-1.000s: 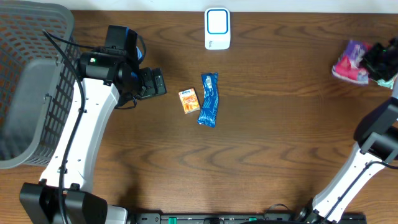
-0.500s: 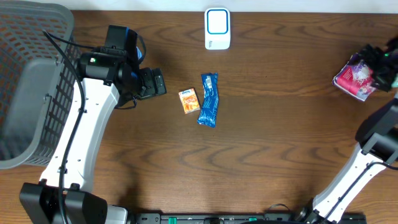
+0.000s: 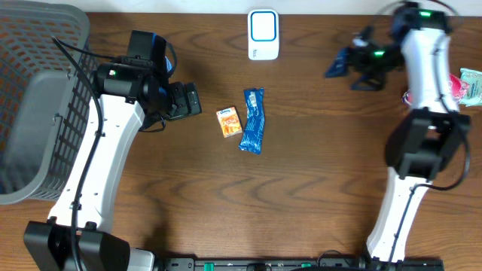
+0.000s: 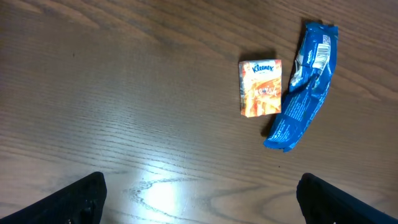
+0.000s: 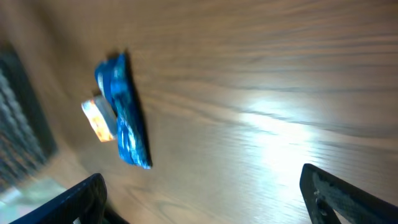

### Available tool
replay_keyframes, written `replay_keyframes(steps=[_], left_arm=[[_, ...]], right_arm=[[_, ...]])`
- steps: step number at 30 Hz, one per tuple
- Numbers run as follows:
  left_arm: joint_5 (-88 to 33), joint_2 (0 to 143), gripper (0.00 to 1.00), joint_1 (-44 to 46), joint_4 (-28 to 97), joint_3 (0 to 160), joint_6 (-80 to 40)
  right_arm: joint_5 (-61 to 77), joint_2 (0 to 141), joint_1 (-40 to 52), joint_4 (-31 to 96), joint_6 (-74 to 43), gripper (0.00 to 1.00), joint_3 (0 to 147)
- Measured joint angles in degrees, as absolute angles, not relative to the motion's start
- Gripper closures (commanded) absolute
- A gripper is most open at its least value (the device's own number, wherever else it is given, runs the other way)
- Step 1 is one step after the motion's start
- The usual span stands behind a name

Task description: Scan the item barcode

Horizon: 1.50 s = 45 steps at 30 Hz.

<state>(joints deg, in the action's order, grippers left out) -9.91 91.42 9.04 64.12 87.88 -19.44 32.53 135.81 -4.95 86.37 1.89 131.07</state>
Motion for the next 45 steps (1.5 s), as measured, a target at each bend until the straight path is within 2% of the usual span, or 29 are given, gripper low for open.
replay_keyframes(steps=[3, 7, 11, 23, 29, 39, 43, 45], left_arm=[[-9.91, 91.42, 0.02, 9.06, 64.12, 87.88, -19.44], [-9.91, 91.42, 0.02, 9.06, 64.12, 87.88, -19.44], [-9.91, 91.42, 0.02, 9.06, 64.12, 87.88, -19.44], [-9.93, 91.42, 0.02, 9.06, 64.12, 87.88, -19.44], [-9.91, 91.42, 0.02, 9.06, 64.12, 87.88, -19.44], [-9.93, 91.42, 0.02, 9.06, 64.12, 87.88, -19.44], [-9.93, 91.42, 0.02, 9.06, 64.12, 87.88, -19.44], [-9.91, 91.42, 0.02, 9.04, 64.12, 87.88, -19.44]], right_arm=[[30.17, 135.79, 0.91, 85.93, 2.28, 0.10, 130.76], [27.57, 135.66, 9.13, 83.44, 2.35, 0.05, 128.42], [26.48, 135.59, 16.01, 79.79, 1.06, 0.05, 123.66], [24.14, 135.46, 27.70, 73.32, -7.09, 0.07, 112.51], [15.44, 135.46, 30.35, 73.10, -13.21, 0.14, 110.87], [8.05, 134.63, 31.24, 71.26, -18.85, 0.55, 107.63], [4.08, 134.43, 32.77, 71.11, -21.87, 0.77, 107.26], [2.48, 134.21, 33.54, 71.31, -22.96, 0.91, 107.26]])
